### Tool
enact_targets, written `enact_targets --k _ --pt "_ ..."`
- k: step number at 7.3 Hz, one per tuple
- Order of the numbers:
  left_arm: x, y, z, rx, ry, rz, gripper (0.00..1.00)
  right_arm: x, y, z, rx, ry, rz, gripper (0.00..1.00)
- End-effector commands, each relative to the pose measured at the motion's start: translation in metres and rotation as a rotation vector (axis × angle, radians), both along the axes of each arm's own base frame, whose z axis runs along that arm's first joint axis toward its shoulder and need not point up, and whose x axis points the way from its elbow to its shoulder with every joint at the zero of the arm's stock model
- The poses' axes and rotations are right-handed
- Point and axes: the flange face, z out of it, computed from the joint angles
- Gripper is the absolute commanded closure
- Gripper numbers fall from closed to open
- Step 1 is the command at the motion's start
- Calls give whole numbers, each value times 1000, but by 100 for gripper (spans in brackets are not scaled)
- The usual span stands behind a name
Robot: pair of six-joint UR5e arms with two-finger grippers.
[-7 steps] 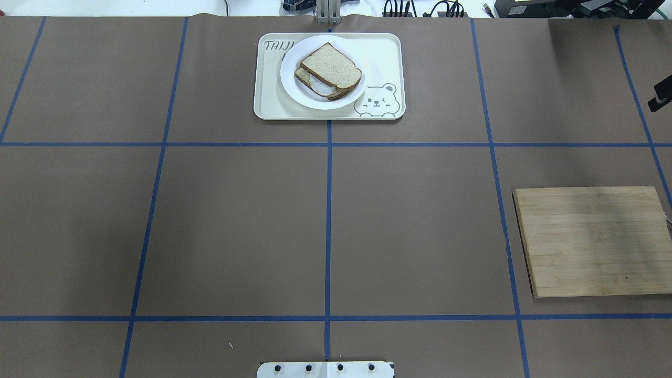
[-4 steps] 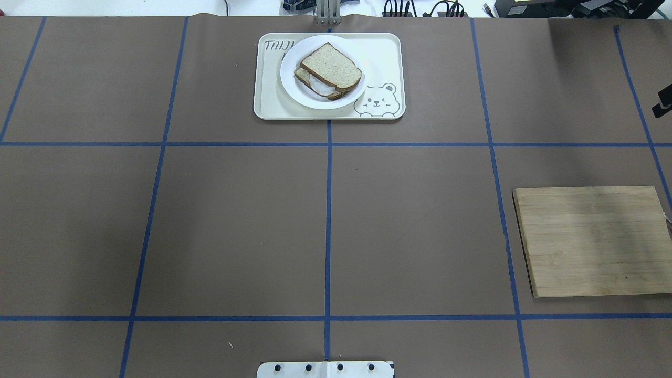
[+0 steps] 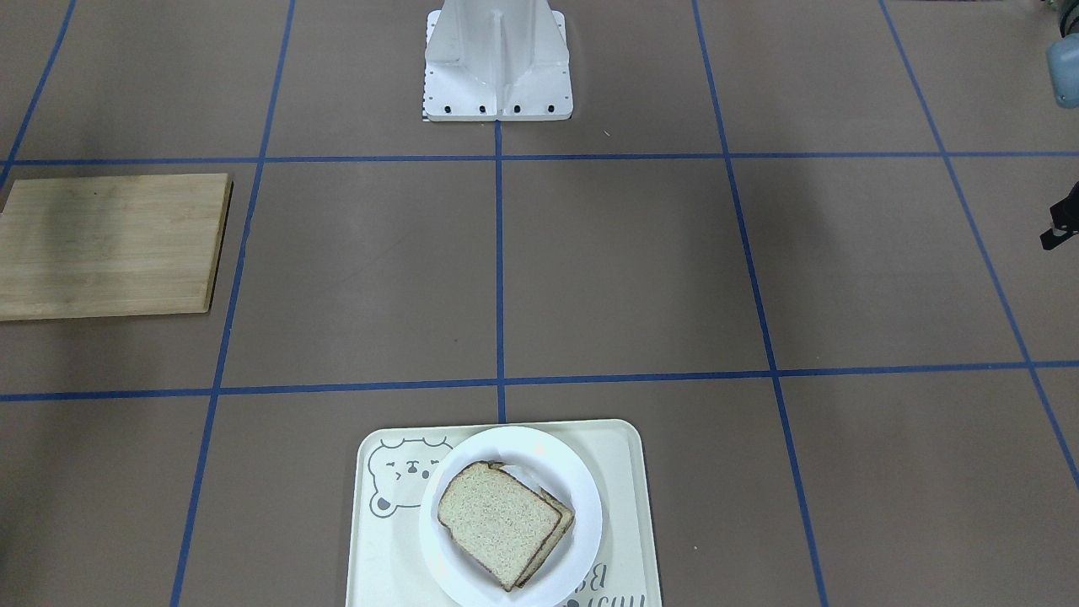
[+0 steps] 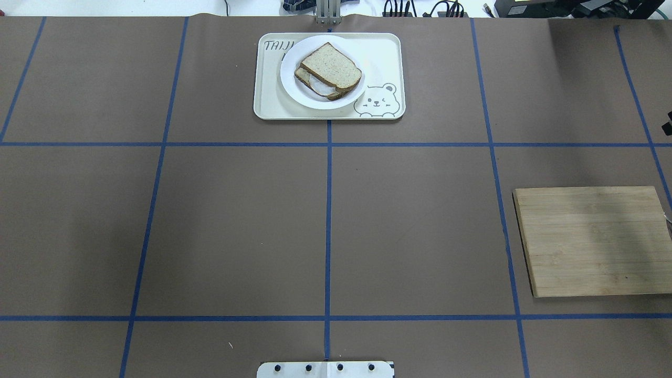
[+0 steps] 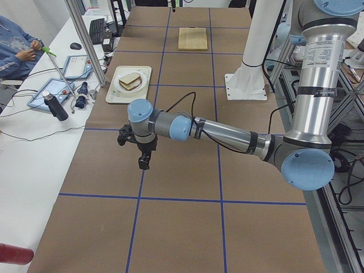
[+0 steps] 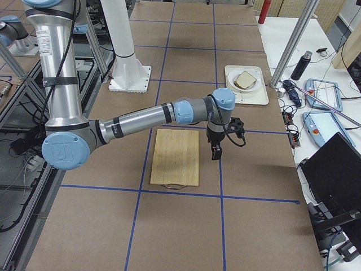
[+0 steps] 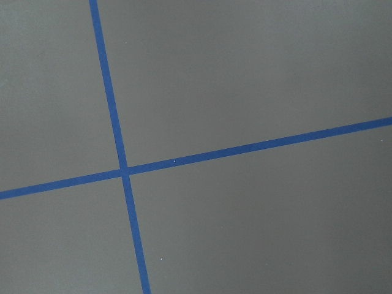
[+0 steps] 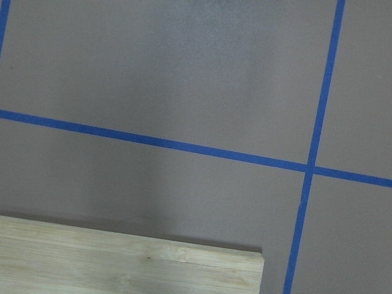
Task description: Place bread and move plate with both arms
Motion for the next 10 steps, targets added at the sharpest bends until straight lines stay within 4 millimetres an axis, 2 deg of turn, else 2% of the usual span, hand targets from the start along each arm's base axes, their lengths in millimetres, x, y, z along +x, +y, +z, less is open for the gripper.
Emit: enact_targets --k 1,4,6,10 --pt "0 0 -2 3 1 0 2 -1 0 0 -4 -2 1 0" --pt "1 0 -3 4 8 2 2 -1 0 -2 2 -2 1 0" --pt "-1 2 -11 22 10 1 2 -1 0 -2 2 -3 1 0" --pt "2 -2 -7 15 9 6 2 -2 -1 -4 1 -4 5 0"
